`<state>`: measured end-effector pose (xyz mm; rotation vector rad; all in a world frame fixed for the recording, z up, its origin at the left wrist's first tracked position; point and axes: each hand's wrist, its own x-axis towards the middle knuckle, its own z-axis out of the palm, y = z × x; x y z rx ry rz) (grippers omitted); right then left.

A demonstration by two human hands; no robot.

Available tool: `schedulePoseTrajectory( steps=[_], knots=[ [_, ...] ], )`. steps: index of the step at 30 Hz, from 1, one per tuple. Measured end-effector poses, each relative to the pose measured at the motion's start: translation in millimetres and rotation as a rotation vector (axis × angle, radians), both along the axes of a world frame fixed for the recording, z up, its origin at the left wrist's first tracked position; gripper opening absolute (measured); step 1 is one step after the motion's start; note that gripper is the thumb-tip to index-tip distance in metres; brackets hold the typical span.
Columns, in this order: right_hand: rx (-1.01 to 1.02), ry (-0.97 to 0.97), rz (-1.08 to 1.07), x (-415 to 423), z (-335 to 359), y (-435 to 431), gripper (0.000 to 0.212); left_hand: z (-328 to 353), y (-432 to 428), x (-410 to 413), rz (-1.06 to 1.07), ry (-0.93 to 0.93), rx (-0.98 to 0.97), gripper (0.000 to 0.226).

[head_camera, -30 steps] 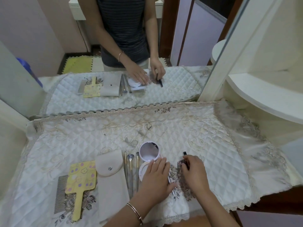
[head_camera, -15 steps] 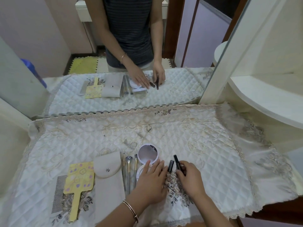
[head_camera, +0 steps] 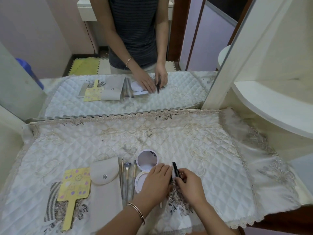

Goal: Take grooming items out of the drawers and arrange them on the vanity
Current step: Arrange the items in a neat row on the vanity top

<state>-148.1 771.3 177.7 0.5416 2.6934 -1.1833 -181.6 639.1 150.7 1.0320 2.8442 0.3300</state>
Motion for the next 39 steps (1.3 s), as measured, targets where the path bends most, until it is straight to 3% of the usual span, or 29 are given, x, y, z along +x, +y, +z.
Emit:
schedulePoseTrajectory(
  steps=[5,10,16,26,33,39],
  knots=[
    [0.006,-0.019,-0.008,-4,1,1,0.018,-11,1,2,0.02,0.108,0.086,0.028],
    [-0.039,-0.055,0.018,1,4,-7,0.007,-10,-2,13,0.065,0.048,0.147,0.037],
    [-0.044,-0.045,0.048,1,6,-1,0.008,-5,-3,15,0.089,-0.019,0.17,0.03],
    [0.042,0.028,0.027,0,2,-10,0.037,15,-29,16,0.105,0.041,0.153,0.048],
    [0.088,0.027,0.278,4,-8,-16,0.054,-5,-94,24,0.207,0.005,0.088,0.075],
    [0.091,0.022,0.246,4,-16,-19,0.05,-7,-89,25,0.248,-0.023,0.152,0.064]
  ],
)
